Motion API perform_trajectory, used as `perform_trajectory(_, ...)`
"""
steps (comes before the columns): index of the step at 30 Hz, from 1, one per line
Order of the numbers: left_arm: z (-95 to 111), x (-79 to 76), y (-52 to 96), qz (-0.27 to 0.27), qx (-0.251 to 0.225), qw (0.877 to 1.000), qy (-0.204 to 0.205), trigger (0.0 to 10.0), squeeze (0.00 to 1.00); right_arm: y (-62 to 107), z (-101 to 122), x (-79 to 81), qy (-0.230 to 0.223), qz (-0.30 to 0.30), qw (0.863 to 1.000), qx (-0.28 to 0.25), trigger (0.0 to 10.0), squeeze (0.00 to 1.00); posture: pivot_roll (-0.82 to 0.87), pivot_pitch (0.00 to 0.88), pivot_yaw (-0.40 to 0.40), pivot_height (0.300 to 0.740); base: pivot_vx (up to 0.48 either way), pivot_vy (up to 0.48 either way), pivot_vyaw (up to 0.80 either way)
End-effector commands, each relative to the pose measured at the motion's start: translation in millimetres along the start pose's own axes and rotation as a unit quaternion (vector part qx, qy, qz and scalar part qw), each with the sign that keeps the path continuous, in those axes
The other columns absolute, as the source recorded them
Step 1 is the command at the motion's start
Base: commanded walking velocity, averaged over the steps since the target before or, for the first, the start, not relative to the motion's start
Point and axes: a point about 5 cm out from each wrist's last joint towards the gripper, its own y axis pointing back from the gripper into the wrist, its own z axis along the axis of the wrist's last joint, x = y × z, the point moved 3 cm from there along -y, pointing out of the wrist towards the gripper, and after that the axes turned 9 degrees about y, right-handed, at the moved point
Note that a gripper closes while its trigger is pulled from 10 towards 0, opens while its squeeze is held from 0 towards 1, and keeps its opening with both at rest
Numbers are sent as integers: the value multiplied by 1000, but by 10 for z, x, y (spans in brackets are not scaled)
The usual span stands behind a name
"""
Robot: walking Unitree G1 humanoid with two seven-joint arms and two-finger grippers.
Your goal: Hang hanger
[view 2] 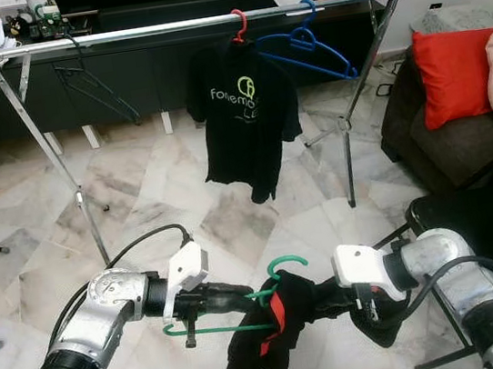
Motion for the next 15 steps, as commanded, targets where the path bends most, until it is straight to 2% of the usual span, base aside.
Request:
perform_trajectory(1, 152, 28, -81, 2, -20, 1000, -23, 10000, 0, -67, 2, 76, -7, 18, 1000, -16, 0, 0, -23, 143, -90, 740, 0, 0, 0)
perform_trajectory(7, 166, 48, -88, 4, -20, 999, -25, 10000, 0, -80, 0, 100, -11, 22, 1000, -19, 0, 0, -23, 132, -87, 740, 0, 0, 0)
perform_trajectory(8, 166, 45, -91, 2, -20, 999, -26, 10000, 431, -83, -1, 104, -11, 23, 999, -19, 0, 0, -23, 130, -87, 740, 0, 0, 0)
perform_trajectory(9, 166, 45, -91, 2, -20, 999, -26, 10000, 431, -83, -1, 104, -11, 23, 999, -19, 0, 0, -23, 130, -87, 740, 0, 0, 0)
perform_trajectory(10, 161, 40, -94, 0, -19, 999, -27, 10000, 910, -85, -3, 107, -12, 23, 999, -19, 0, 0, -22, 127, -87, 740, 0, 0, 0)
perform_trajectory(11, 158, 40, -94, -1, -18, 1000, -26, 10000, 1000, -86, -4, 107, -12, 23, 999, -19, 0, 0, -22, 127, -87, 740, 0, 0, 0)
perform_trajectory(15, 149, 37, -91, -2, -16, 1000, -26, 10000, 1000, -88, -6, 108, -12, 22, 1000, -18, 0, 0, -22, 122, -86, 740, 0, 0, 0)
